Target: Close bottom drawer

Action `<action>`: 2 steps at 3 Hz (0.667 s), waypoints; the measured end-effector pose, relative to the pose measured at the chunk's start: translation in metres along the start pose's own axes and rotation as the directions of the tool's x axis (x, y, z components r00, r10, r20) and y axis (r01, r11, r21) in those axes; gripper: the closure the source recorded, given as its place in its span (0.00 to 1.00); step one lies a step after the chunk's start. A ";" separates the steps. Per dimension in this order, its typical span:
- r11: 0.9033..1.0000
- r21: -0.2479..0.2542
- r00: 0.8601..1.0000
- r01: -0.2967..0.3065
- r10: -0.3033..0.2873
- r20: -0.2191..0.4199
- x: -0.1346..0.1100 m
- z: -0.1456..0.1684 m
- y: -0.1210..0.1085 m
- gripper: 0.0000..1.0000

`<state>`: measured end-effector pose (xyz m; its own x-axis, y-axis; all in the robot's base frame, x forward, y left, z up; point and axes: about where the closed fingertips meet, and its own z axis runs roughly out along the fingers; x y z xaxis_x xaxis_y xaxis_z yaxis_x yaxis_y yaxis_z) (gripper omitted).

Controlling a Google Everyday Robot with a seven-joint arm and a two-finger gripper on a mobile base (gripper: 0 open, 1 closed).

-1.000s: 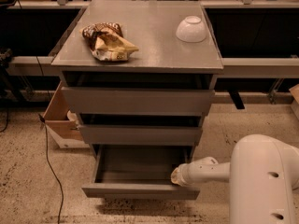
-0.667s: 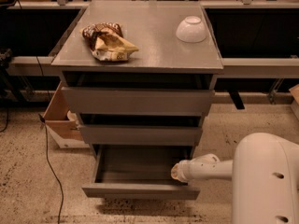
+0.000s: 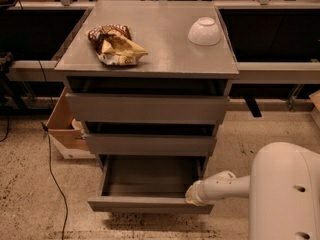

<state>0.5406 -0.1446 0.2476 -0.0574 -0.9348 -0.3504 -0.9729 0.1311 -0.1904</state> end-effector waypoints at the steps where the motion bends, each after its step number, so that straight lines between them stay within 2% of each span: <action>1: 0.998 -0.056 1.000 -0.017 0.016 -0.015 0.008 -0.004 0.029 1.00; 2: 0.997 -0.078 1.000 -0.023 0.022 -0.020 0.011 -0.007 0.043 1.00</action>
Offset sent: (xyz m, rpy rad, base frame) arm -0.0597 -0.0112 -0.0031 -0.0116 0.1065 0.0015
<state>0.4965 -0.1514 0.2419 -0.0832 -0.9381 -0.3362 -0.9857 0.1270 -0.1104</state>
